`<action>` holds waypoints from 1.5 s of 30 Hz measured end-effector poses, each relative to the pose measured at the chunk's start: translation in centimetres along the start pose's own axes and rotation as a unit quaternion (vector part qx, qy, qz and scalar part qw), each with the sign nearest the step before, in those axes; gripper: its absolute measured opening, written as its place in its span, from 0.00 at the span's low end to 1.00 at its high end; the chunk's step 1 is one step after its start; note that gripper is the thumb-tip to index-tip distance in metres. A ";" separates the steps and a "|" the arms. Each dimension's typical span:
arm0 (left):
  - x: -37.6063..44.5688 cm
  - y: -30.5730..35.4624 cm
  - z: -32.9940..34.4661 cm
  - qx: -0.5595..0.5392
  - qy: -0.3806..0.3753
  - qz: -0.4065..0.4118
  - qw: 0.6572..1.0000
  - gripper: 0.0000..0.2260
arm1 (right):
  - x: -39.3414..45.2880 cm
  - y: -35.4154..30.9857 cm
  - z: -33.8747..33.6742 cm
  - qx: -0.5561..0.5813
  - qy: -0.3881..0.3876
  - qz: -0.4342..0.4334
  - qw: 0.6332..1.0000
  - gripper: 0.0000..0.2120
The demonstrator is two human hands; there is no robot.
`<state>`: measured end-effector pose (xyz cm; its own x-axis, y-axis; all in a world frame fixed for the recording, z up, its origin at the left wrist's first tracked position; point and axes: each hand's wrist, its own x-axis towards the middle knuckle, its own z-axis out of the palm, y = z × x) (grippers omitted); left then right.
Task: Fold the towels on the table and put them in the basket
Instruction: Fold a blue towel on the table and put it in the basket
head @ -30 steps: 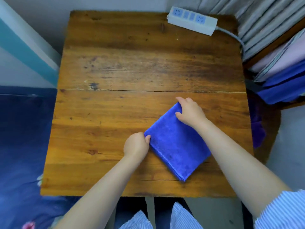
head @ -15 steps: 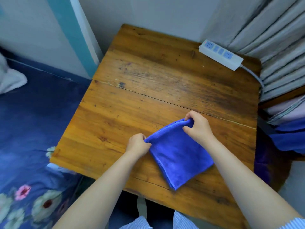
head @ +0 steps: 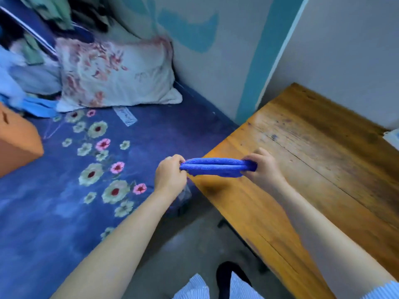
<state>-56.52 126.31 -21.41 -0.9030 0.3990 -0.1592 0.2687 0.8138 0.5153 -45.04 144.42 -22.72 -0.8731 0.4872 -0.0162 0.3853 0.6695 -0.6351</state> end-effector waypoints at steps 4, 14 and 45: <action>-2.2 -7.4 -8.3 -0.035 0.092 -0.013 0.995 0.10 | 0.3 -9.4 4.7 0.015 0.013 -0.089 0.996 0.10; -11.1 -26.6 -27.9 -0.114 0.230 -0.054 0.965 0.09 | -3.8 -35.4 14.2 0.211 -0.139 -0.161 0.954 0.17; 11.9 -59.9 -53.3 -0.235 0.353 -0.167 0.890 0.10 | 20.3 -73.8 42.6 0.123 -0.251 -0.240 0.930 0.10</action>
<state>-101.21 59.76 -9.28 -0.9361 -0.3325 0.1145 -0.0739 0.5043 0.8604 -103.91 81.06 -9.06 -0.9802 -0.1979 -0.0045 -0.1099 0.5632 -0.8190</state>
